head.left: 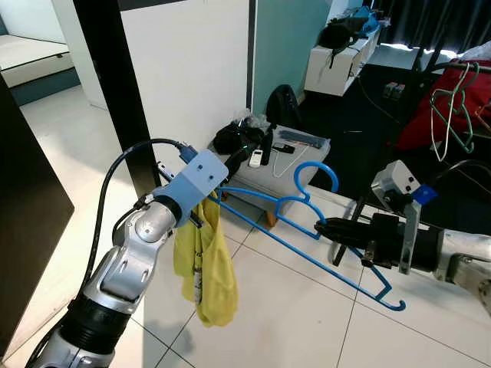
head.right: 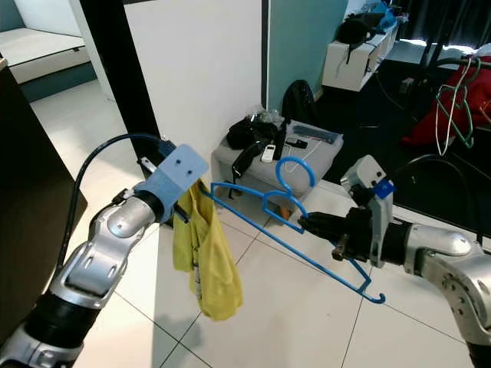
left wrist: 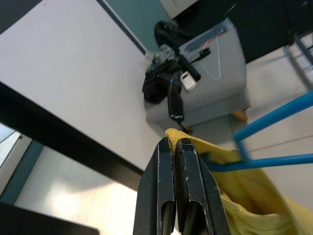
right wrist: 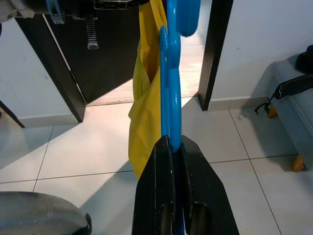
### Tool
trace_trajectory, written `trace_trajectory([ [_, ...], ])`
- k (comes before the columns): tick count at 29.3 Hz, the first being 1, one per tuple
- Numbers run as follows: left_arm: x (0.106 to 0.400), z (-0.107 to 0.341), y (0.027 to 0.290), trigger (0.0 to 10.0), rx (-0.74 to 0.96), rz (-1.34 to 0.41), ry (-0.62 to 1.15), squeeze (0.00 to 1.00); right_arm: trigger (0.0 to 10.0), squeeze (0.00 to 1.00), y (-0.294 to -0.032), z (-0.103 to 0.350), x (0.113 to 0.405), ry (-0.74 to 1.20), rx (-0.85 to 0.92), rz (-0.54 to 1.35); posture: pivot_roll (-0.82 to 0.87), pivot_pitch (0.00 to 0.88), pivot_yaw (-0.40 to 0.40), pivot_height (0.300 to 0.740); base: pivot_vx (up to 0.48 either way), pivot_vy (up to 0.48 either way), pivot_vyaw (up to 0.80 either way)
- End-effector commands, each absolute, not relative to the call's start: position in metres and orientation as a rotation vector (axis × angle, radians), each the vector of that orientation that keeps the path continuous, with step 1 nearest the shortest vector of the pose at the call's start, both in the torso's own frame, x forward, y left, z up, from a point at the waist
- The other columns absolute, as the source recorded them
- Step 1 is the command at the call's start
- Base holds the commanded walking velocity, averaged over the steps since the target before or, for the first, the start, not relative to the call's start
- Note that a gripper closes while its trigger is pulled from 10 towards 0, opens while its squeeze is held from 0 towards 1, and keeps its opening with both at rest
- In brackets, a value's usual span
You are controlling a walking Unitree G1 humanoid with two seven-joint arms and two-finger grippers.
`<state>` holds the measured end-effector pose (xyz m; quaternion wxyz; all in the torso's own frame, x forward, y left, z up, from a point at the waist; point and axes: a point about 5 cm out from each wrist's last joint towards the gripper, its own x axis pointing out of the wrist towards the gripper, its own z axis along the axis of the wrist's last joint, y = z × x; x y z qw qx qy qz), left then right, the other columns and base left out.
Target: Hang hanger
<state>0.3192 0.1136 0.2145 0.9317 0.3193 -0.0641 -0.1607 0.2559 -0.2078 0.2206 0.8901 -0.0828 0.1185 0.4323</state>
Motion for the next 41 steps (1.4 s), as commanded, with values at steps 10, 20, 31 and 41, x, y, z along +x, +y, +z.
trace_trajectory([
  [10, 0.314, 0.222, 0.085, 10.0, 0.609, -0.399, -0.181, 0.0, 10.0, 0.0, -0.178, 0.209, 0.257, 0.273, -0.186, 1.004, -0.09, 0.0, 0.02, 0.74, 0.0, 0.0, 0.0],
  [20, 0.312, 0.227, 0.082, 10.0, 0.588, -0.41, -0.197, 0.0, 10.0, 0.0, -0.187, 0.203, 0.263, 0.323, -0.227, 0.932, -0.09, 0.0, 0.02, 0.74, 0.0, 0.0, 0.0],
  [31, 0.304, 0.233, 0.071, 10.0, 0.596, -0.512, -0.264, 0.0, 10.0, 0.0, -0.176, 0.207, 0.254, 0.252, -0.162, 1.061, -0.08, 0.0, 0.019, 0.74, 0.0, 0.0, 0.0],
  [41, 0.287, 0.233, 0.05, 10.0, 0.623, -0.664, -0.358, 0.0, 10.0, 0.0, -0.164, 0.215, 0.248, 0.187, -0.126, 1.213, -0.08, 0.0, 0.019, 0.74, 0.0, 0.0, 0.0],
])
